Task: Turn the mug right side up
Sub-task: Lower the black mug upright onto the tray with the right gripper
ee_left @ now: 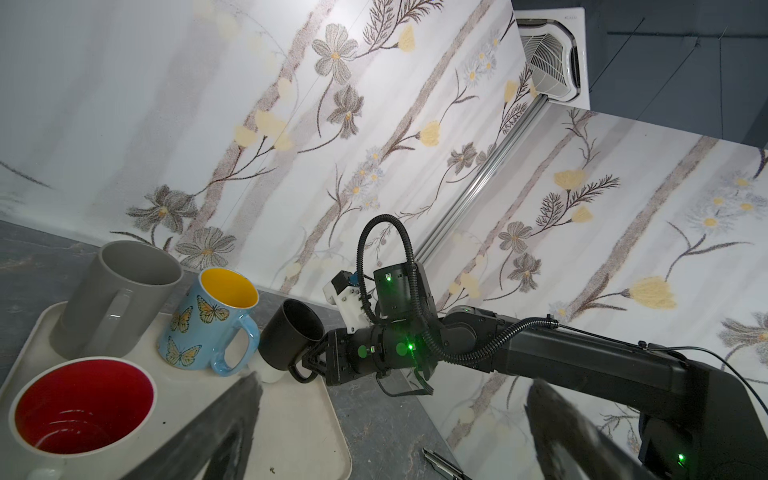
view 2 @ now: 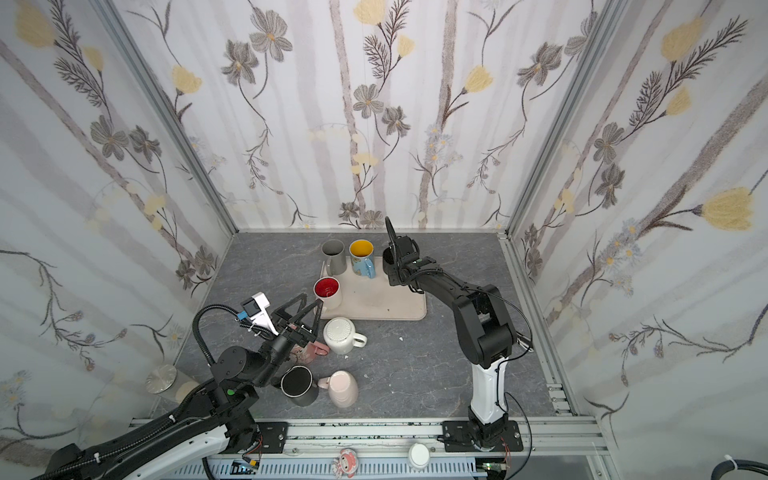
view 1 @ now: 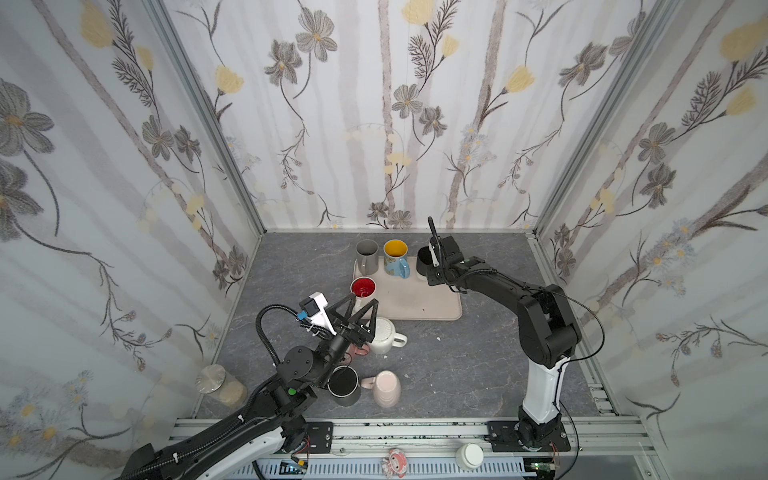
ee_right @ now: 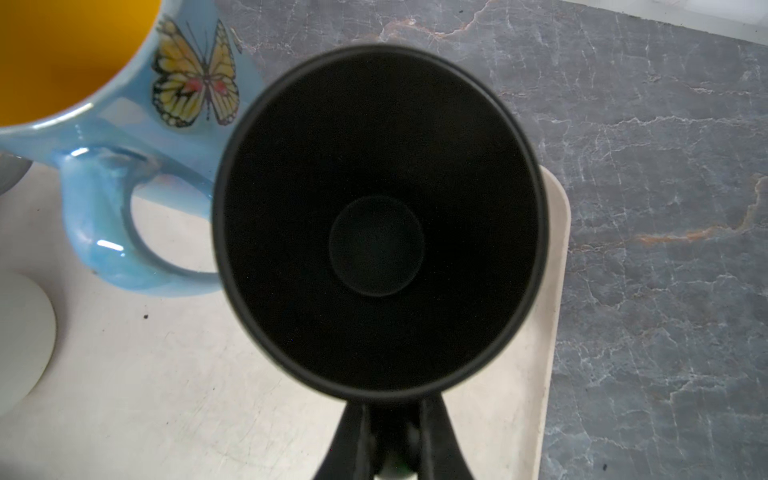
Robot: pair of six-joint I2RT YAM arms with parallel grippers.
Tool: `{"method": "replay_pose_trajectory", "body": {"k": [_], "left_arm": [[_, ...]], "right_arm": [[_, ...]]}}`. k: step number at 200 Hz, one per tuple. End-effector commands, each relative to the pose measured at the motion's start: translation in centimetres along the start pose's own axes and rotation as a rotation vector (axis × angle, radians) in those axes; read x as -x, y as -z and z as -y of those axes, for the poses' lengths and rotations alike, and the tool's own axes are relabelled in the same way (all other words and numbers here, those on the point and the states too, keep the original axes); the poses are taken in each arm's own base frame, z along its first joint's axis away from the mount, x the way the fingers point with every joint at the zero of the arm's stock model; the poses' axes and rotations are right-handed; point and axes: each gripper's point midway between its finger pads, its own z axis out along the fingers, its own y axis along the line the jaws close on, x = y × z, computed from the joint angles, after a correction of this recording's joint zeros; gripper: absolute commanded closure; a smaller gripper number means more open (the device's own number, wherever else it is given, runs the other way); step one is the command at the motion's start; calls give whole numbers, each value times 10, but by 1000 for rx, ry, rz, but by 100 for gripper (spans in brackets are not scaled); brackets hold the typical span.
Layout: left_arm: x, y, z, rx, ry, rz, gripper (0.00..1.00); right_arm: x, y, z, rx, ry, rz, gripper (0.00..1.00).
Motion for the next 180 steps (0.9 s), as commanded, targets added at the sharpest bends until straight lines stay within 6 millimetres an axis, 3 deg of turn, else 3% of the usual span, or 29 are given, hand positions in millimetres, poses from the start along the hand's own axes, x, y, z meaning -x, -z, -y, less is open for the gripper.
{"method": "replay_pose_trajectory", "body": {"k": [1,120,152,180], "left_arm": [[3,0,-2,12,-11,16,0],[1,0,-6,25,-24,19,0],[0,0,-7,29,-25,16,0],[-1,0,-8,30,-27,15,0]], "right_arm": [[18,-2,0,-6,11,49,100],[24,-19,-1,-28,27,48,100],[25,-20,0,-36,25,51,87],[23,-18,-2,-33,24,49,66]]}}
